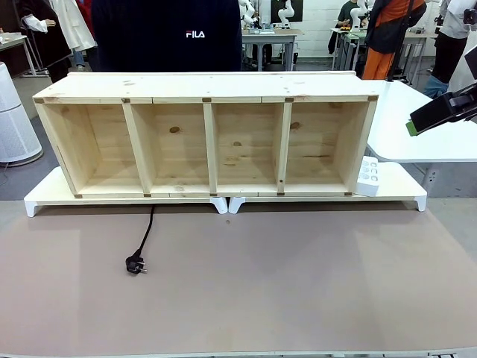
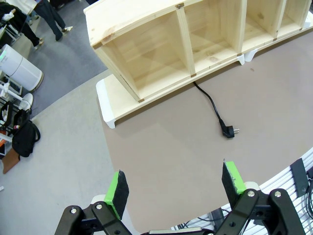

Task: Perform cable management.
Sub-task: When the cord part of the Power Cable appears at the lower middle area of the table and stops, grasp the cord part of the Power Cable.

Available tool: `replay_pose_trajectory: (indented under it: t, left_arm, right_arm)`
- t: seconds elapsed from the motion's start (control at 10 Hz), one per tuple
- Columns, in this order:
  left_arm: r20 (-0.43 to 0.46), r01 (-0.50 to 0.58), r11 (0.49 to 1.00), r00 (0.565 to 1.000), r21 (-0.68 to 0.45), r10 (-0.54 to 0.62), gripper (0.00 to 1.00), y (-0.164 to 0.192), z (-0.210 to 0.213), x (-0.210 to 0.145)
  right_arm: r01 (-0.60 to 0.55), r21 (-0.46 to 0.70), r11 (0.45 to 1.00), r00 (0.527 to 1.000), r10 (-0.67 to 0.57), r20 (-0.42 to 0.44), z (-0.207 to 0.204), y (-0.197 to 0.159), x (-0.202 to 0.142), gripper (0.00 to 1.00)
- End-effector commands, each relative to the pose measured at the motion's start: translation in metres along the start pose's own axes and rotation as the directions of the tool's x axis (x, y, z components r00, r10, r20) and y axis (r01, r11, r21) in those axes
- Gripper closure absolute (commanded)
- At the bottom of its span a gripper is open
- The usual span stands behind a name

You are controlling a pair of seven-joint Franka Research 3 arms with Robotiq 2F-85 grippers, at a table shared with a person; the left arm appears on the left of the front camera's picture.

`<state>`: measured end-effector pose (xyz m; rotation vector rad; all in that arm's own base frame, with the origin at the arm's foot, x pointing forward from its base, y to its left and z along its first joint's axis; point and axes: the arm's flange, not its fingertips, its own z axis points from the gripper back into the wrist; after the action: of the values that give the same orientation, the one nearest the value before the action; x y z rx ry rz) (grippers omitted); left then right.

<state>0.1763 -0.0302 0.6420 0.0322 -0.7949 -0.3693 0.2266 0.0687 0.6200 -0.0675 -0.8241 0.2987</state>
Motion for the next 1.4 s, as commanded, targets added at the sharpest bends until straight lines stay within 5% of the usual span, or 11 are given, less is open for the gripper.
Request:
replay_pose_trajectory:
  t: [0.0,1.3]
  left_arm:
    - [-0.002,0.005,1.0,1.0,-0.002,-0.005,0.0,-0.0008,-0.0004,-0.0001]
    - [-0.002,0.005,1.0,1.0,-0.002,-0.005,0.0,-0.0008,-0.0004,-0.0001]
  right_arm:
    - [-0.001,-0.001,1.0,1.0,0.001,0.004,0.0003,0.0006,0.0006,0.0]
    - [-0.001,-0.001,1.0,1.0,0.001,0.004,0.0003,0.0006,0.0006,0.0]
